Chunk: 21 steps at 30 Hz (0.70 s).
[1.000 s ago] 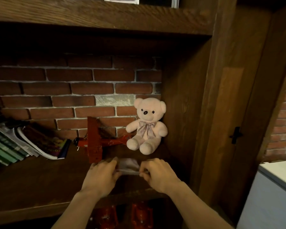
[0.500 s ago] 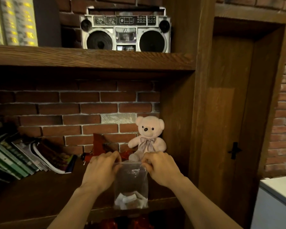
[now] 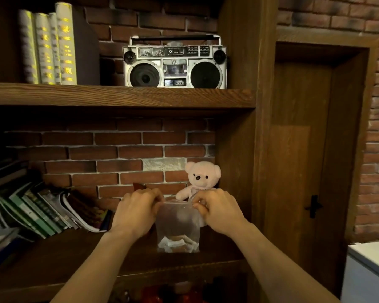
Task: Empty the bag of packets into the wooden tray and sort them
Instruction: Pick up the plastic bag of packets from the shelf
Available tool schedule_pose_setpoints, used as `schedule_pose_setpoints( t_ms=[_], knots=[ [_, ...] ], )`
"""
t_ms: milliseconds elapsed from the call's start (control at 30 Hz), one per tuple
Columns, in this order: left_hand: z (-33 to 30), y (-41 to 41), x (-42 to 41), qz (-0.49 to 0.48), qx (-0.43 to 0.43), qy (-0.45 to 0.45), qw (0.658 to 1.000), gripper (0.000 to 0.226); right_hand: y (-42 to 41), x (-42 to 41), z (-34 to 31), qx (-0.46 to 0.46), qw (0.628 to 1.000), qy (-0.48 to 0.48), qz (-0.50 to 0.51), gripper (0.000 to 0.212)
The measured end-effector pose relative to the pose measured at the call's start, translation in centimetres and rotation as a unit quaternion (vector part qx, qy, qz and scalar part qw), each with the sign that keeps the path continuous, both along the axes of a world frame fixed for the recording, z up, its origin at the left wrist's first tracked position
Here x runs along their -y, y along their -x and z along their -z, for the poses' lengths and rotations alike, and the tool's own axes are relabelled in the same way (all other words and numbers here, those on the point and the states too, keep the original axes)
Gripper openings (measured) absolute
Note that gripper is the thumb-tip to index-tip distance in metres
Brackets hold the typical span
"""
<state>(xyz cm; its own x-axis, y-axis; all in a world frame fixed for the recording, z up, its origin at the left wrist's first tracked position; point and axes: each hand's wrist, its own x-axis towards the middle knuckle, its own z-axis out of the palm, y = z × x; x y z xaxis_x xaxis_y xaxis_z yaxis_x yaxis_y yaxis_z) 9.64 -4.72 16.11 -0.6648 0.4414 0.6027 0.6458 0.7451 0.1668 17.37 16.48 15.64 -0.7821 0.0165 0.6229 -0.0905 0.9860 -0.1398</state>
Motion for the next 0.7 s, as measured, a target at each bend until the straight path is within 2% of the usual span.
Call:
schedule_pose_setpoints(
  t_ms=[467, 700],
  knots=[
    [0.2, -1.0, 1.5, 0.018, 0.007, -0.022, 1.000, 0.002, -1.9, 1.7, -0.3, -0.006, 1.000, -0.011, 0.024, 0.012],
    [2.4, -0.9, 0.2, 0.059, 0.039, -0.027, 0.997, 0.004, -3.2, 1.2, 1.2, 0.055, 0.996, 0.018, 0.065, 0.009]
  ],
)
